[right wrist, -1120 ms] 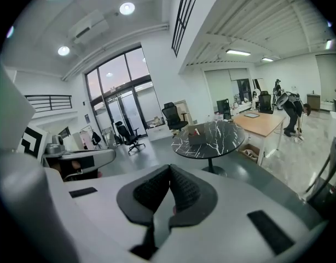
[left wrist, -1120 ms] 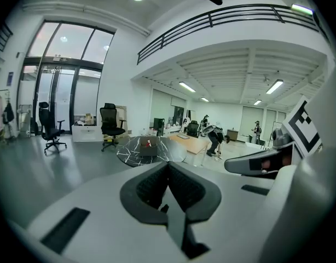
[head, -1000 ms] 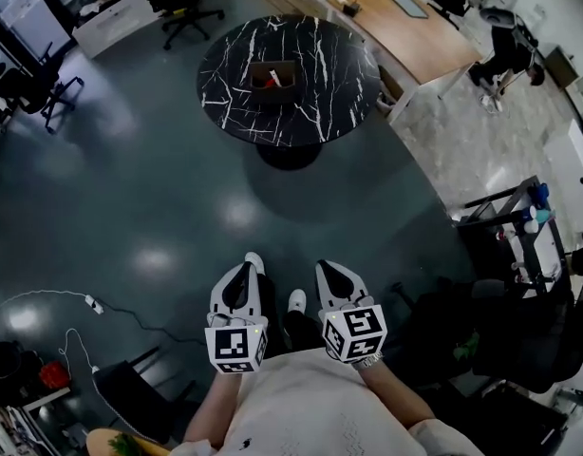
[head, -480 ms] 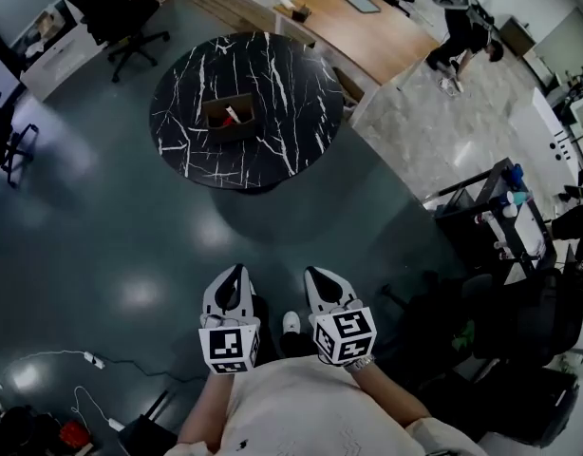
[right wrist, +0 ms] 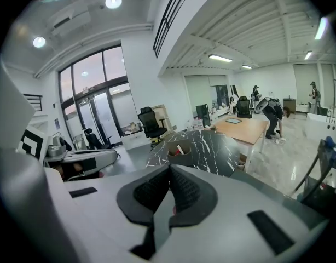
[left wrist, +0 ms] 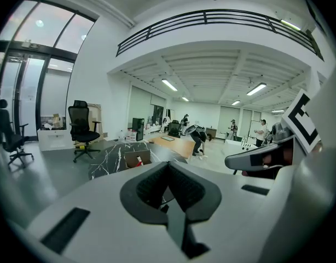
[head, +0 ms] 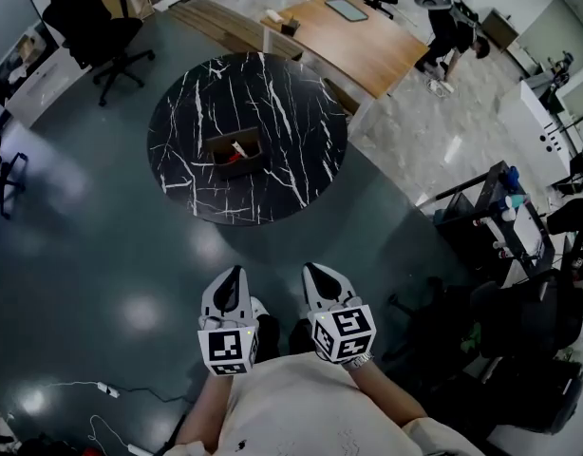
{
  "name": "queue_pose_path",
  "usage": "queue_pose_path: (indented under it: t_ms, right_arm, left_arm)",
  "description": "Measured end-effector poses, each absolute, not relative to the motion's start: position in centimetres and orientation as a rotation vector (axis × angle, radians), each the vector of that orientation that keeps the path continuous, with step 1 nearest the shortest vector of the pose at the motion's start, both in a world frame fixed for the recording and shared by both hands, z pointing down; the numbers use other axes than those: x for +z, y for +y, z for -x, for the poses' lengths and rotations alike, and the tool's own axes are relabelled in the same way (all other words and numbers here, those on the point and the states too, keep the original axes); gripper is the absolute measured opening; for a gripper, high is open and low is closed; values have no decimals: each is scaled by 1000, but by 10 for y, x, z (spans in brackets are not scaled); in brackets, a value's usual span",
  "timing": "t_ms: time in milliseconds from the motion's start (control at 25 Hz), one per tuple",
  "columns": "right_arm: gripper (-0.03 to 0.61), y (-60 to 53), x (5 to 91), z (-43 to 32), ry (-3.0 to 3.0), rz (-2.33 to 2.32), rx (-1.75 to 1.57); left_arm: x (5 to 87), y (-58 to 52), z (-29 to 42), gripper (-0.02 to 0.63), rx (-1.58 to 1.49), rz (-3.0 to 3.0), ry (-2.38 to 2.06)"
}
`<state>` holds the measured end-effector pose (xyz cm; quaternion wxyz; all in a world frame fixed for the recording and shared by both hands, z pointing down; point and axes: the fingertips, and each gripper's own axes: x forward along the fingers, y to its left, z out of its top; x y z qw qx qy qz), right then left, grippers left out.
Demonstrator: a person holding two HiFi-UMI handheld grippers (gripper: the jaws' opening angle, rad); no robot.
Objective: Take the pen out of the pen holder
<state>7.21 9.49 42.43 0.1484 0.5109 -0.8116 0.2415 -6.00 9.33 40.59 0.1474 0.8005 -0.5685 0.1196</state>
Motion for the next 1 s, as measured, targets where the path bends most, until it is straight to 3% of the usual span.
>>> queue_pose_path:
  t_ms: [400,1000]
  right_arm:
    - [17,49,419,-9,-2388,-1412,667]
    - [17,-48,438,10,-2392,-1329,694]
  left_arm:
    - [407,55,109,12,347,-2297,-1666]
    - [425,-28,135,12,363,-2203,-1727]
